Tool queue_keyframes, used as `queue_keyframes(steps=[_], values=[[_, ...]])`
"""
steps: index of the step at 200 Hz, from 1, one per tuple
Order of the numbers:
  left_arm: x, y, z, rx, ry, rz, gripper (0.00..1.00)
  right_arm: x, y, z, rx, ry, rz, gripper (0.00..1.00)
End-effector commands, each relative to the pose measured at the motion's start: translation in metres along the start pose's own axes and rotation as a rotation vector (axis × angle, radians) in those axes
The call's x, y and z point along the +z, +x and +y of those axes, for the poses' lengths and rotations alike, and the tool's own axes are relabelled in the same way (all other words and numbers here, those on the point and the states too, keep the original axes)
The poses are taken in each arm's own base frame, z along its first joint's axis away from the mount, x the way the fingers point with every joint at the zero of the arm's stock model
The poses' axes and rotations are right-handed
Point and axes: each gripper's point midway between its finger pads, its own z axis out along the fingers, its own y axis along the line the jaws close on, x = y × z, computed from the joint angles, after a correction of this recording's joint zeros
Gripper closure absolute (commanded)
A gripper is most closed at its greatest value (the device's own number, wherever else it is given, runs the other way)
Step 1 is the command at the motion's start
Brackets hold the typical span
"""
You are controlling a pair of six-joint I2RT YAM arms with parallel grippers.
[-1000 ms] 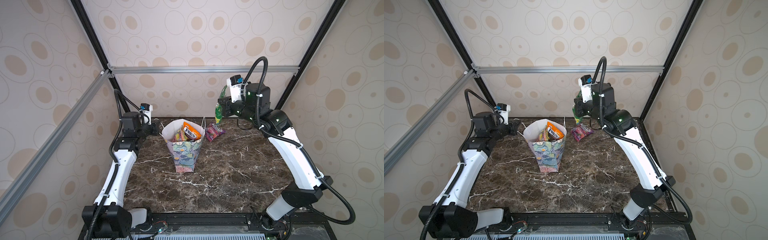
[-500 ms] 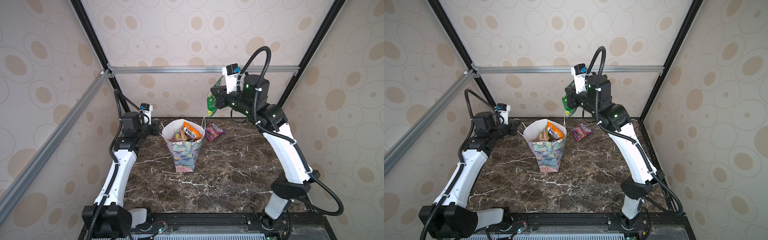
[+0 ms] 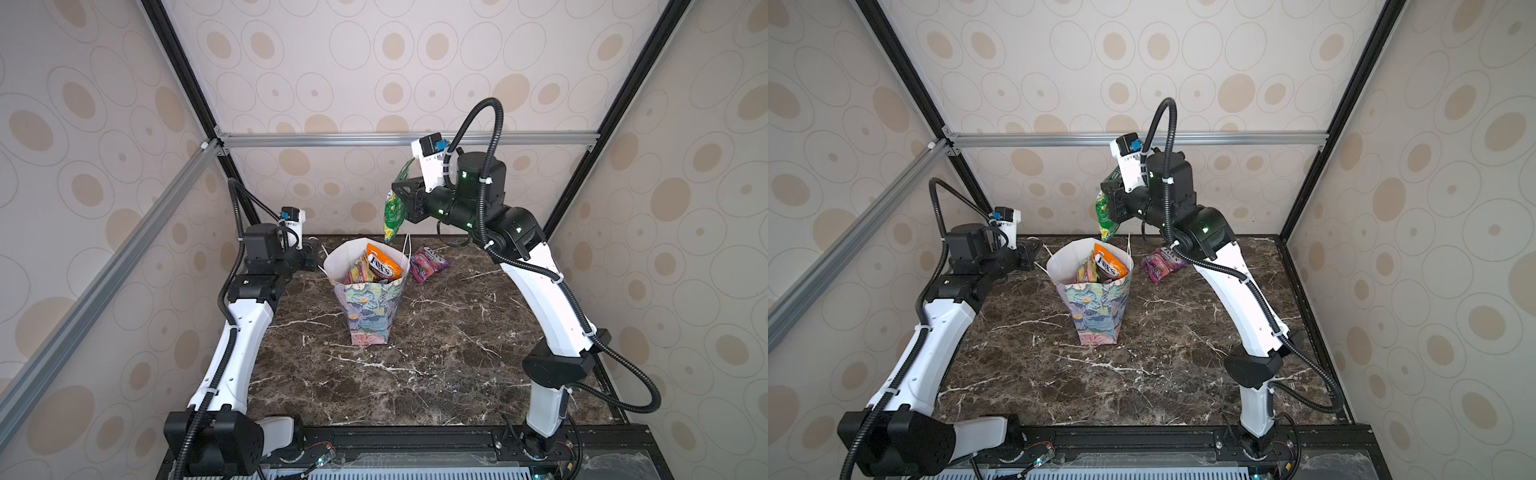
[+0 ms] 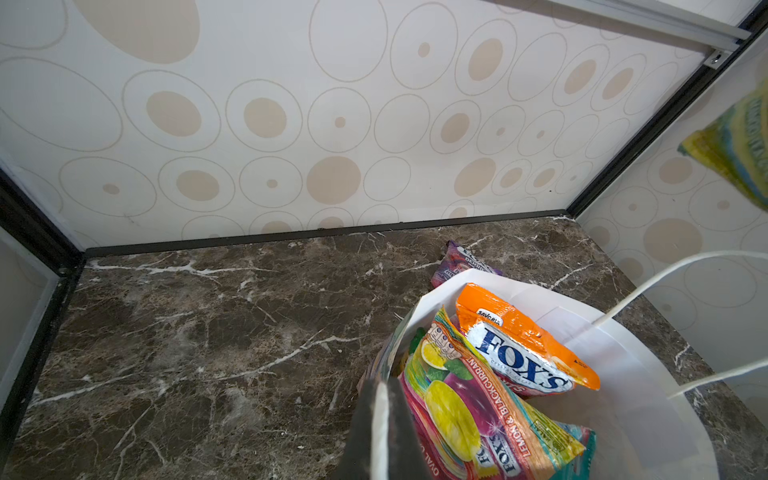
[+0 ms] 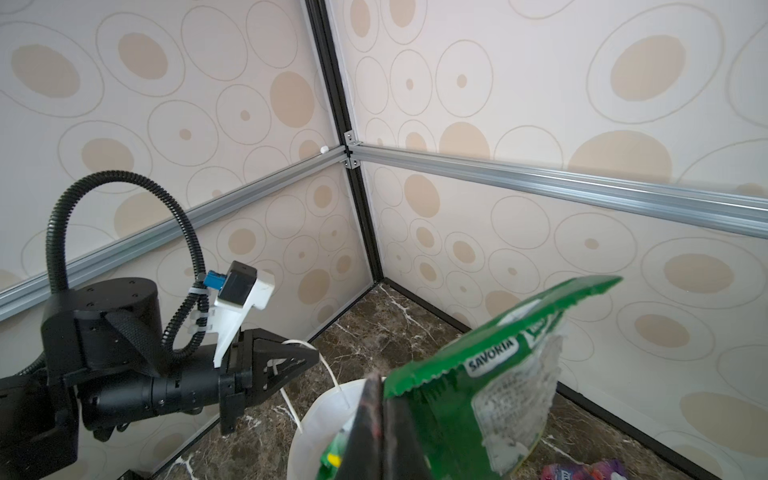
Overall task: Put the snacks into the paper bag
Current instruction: 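Carry the green packet over the bag held by the left gripper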
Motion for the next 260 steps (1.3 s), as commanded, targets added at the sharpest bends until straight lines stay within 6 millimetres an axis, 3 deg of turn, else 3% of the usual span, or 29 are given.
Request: queue_keyframes(steps=[1, 67, 115, 193, 260], values=[[-0.026, -0.049, -0.012, 0.074, 0.001, -0.149, 1.00, -0.005, -0.017, 0.017, -0.016, -0.053, -0.057, 1.00], [-0.027, -0.049, -0.012, 0.075, 0.000, -0.152, 1.00, 0.020, 0.035, 0.039, -0.030, -0.135, 0.104, 1.00], [-0.026, -0.049, -0.011, 0.074, -0.005, -0.150, 1.00, 0.040, 0.075, 0.044, -0.032, -0.175, 0.219, 1.00], [-0.027, -0.049, -0.012, 0.076, -0.001, -0.151, 0.99, 0.074, 0.108, 0.043, -0.027, -0.204, 0.268, 1.00], [-0.026, -0.048, -0.011, 0.076, -0.003, -0.148, 1.00, 0.092, 0.121, 0.072, 0.001, -0.295, 0.264, 1.00]])
